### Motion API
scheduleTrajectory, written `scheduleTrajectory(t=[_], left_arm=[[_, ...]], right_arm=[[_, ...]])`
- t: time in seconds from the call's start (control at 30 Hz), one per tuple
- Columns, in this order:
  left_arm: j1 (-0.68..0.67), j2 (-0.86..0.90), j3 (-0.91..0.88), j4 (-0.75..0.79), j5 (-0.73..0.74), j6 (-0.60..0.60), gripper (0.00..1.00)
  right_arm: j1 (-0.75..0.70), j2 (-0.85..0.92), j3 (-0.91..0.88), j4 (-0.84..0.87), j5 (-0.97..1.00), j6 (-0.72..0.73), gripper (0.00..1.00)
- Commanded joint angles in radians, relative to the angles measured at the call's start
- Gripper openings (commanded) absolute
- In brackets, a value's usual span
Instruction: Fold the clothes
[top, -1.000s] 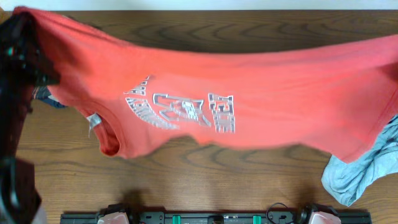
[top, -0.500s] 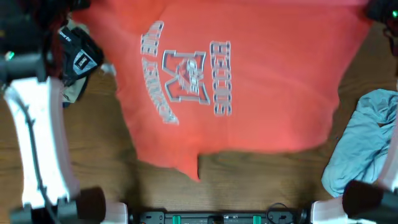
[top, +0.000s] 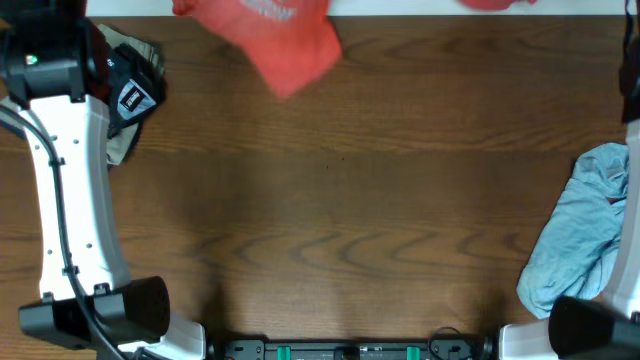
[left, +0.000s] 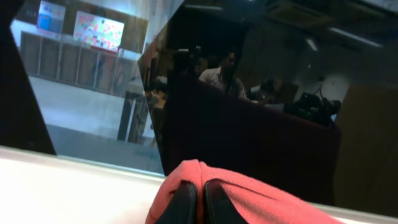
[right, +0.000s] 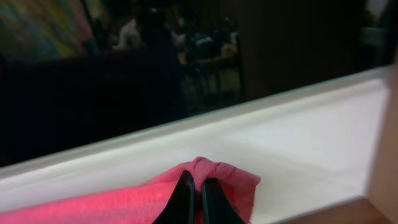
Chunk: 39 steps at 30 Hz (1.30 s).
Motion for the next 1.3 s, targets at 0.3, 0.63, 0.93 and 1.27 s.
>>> scheduleTrajectory(t=[0.3, 0.63, 0.93, 1.27], left_arm=[[0.029, -0.084, 0.031, -0.807, -0.007, -0.021, 0.06], [0.03, -0.025, -0.039, -1.297, -0.006, 0.023, 0.06], [0.032, -0.014, -0.122, -1.487, -0.099, 0.021, 0.06], [0.031, -0.014, -0.341, -1.506, -0.098, -0.017, 0.06]], right_arm=[[-0.016, -0.002, 0.016, -0.65, 0.23, -0.047, 0.01], [-0.016, 0.097, 0.015, -1.131, 0.227, -0.035, 0.01], [-0.016, 0.117, -0.069, -1.309, 0.155, 0.03, 0.01], [-0.016, 0.117, -0.41, -1.25, 0.08, 0.068, 0.01]])
